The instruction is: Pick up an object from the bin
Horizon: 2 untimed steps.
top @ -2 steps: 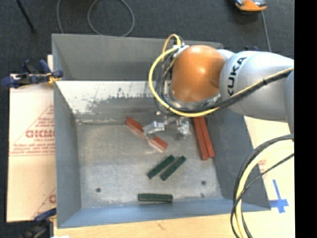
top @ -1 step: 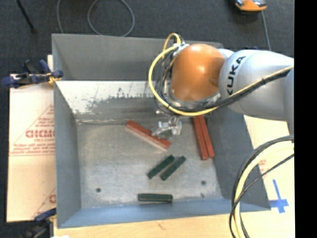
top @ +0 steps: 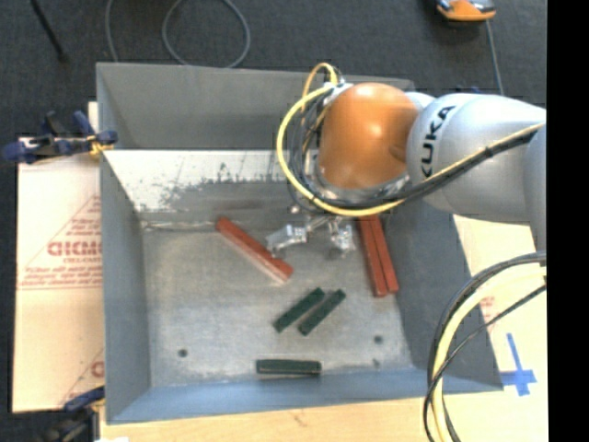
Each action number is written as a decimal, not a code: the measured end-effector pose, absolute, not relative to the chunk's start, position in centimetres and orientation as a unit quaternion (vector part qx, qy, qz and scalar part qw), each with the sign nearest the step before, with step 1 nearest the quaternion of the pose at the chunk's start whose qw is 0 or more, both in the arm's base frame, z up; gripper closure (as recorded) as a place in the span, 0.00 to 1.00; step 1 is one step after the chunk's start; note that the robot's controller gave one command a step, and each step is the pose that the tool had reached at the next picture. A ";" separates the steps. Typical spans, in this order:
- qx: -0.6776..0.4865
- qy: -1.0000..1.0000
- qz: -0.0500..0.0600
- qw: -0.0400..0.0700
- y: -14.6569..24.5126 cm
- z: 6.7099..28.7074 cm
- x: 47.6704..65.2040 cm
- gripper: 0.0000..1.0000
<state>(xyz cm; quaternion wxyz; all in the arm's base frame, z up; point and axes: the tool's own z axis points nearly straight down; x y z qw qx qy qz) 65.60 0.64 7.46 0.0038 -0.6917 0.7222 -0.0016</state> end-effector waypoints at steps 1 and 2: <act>-0.701 0.713 0.000 0.001 1.2 14.7 54.7 0.00; -0.737 0.676 -0.001 0.003 1.3 8.9 63.6 0.00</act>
Offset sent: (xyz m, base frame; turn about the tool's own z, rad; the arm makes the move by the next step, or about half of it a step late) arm -0.1075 0.0041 0.0685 -0.0227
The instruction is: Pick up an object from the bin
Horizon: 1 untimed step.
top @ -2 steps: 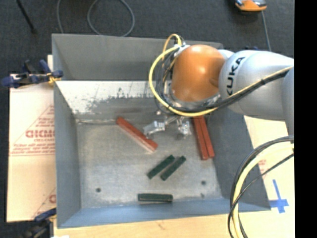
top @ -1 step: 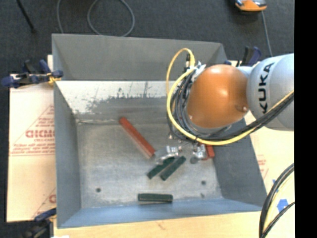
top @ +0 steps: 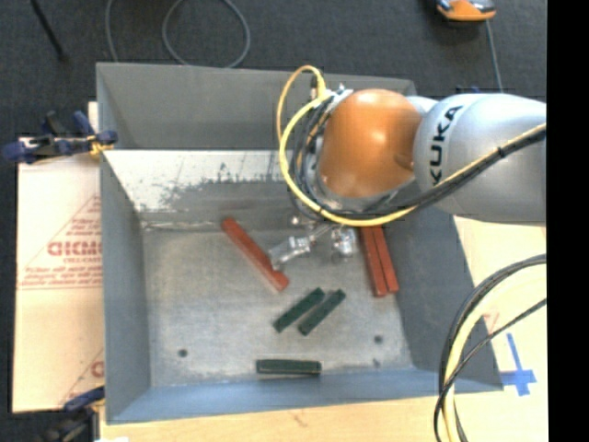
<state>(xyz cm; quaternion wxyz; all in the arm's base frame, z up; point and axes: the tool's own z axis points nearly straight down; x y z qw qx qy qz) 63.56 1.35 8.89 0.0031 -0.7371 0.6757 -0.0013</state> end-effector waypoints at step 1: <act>-0.728 0.686 0.002 0.000 2.1 10.1 55.1 0.00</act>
Offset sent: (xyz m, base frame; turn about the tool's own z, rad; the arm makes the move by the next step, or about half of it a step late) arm -0.0820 0.0072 0.0117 0.0287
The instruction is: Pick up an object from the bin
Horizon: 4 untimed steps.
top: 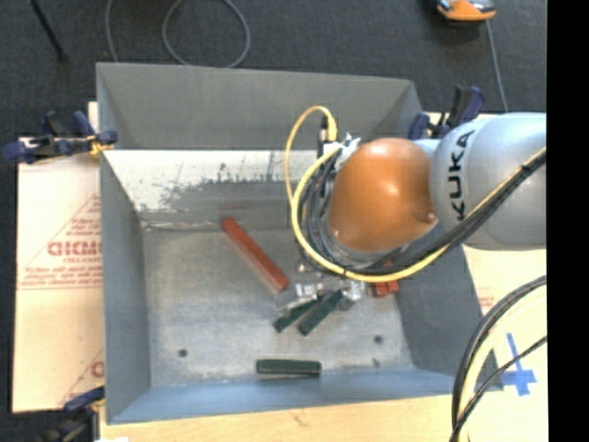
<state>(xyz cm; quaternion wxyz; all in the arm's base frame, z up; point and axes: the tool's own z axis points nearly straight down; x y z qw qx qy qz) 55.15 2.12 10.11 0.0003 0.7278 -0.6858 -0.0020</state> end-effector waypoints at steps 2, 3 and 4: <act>0.753 -0.658 -0.001 -0.002 -6.6 7.1 60.7 0.00; 0.795 -0.606 -0.001 -0.001 -1.5 11.5 52.6 0.00; 0.829 -0.559 0.000 -0.003 4.5 8.7 60.4 0.00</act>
Offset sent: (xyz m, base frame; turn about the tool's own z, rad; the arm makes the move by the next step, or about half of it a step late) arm 0.0199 -0.0502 -0.0311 -0.0565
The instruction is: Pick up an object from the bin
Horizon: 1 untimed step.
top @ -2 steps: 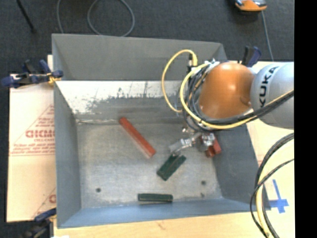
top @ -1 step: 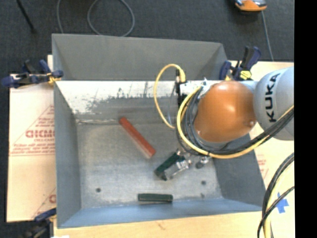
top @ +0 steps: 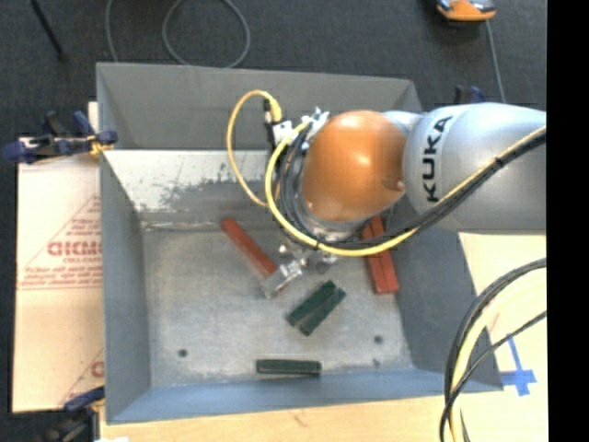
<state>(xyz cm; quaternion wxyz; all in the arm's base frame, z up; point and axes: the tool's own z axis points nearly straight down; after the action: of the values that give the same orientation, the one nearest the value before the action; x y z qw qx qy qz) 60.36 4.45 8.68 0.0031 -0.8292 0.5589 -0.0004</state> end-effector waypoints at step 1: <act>-0.926 0.377 0.000 0.001 8.9 7.3 63.3 0.00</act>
Offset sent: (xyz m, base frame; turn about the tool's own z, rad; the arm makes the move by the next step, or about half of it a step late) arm 0.0292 0.0442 -0.0147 -0.4146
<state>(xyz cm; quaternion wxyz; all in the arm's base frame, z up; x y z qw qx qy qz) 63.33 8.94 7.25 0.0015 -0.9261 0.3772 0.0004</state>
